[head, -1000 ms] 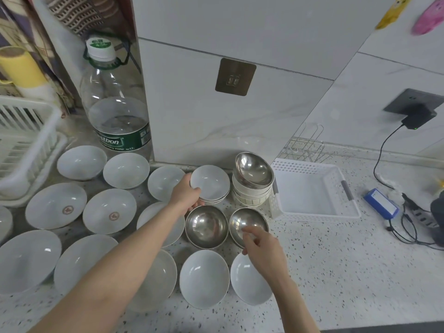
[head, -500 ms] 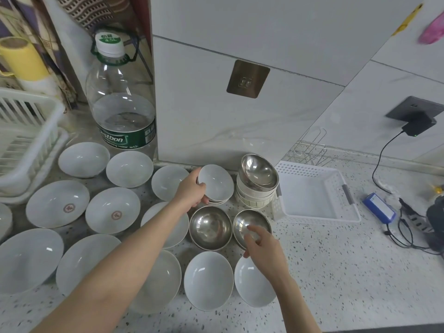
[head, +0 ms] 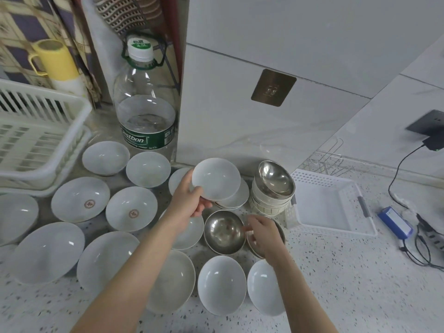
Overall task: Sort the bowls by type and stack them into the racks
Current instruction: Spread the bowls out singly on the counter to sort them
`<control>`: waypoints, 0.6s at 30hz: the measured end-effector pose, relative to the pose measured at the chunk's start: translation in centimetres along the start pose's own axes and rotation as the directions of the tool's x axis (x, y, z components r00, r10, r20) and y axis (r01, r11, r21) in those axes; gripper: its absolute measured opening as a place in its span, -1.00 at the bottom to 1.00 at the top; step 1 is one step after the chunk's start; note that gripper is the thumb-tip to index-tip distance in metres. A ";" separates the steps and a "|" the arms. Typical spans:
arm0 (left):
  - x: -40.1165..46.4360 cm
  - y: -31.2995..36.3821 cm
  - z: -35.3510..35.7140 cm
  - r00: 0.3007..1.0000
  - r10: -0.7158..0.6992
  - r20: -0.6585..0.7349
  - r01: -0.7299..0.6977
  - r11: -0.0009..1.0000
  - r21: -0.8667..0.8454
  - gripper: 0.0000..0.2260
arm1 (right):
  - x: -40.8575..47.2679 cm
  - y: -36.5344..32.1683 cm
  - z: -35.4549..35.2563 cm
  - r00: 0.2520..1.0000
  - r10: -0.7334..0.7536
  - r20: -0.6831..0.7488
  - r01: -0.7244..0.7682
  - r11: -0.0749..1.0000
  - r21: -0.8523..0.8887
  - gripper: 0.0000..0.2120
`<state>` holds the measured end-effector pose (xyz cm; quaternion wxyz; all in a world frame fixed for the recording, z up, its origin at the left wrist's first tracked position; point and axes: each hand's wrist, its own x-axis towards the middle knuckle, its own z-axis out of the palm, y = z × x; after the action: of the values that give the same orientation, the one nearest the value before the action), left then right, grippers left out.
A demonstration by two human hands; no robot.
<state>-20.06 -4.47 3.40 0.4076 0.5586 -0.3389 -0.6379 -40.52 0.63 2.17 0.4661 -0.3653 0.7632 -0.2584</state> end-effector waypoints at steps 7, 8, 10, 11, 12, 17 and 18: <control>-3.0 -2.6 -3.2 0.979 -0.181 -0.097 0.117 0.880 -0.460 -0.65 | 3.6 -2.7 3.3 0.993 0.108 -0.044 -0.106 0.994 0.040 -0.77; -3.2 -2.8 -3.6 0.973 -0.201 -0.110 0.122 0.861 -0.494 -0.67 | 4.1 -2.8 3.7 0.990 0.127 -0.055 -0.125 0.992 0.027 -0.78; -3.6 -3.1 -4.4 0.966 -0.224 -0.128 0.123 0.836 -0.535 -0.69 | 4.8 -2.8 4.6 0.984 0.143 -0.111 -0.143 0.990 0.006 -0.77; -3.8 -3.2 -4.8 0.965 -0.223 -0.138 0.116 0.837 -0.535 -0.69 | 5.0 -2.8 4.9 0.980 0.135 -0.149 -0.138 0.990 -0.009 -0.76; -4.1 -3.2 -5.2 0.965 -0.215 -0.152 0.107 0.847 -0.520 -0.68 | 5.2 -2.7 5.2 0.976 0.121 -0.183 -0.128 0.991 -0.028 -0.76; -5.3 -3.6 -6.8 0.967 -0.165 -0.192 0.079 0.918 -0.390 -0.61 | 5.8 -2.6 6.0 0.966 0.088 -0.245 -0.116 0.988 -0.103 -0.89; -5.4 -3.7 -7.0 0.967 -0.163 -0.197 0.079 0.923 -0.378 -0.60 | 5.9 -2.7 6.0 0.964 0.090 -0.249 -0.119 0.988 -0.102 -0.89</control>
<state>-13.42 2.19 1.48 0.5000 0.5611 -0.1301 -0.6467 -35.98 -6.05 -1.53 0.3600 -0.3167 0.8465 -0.2315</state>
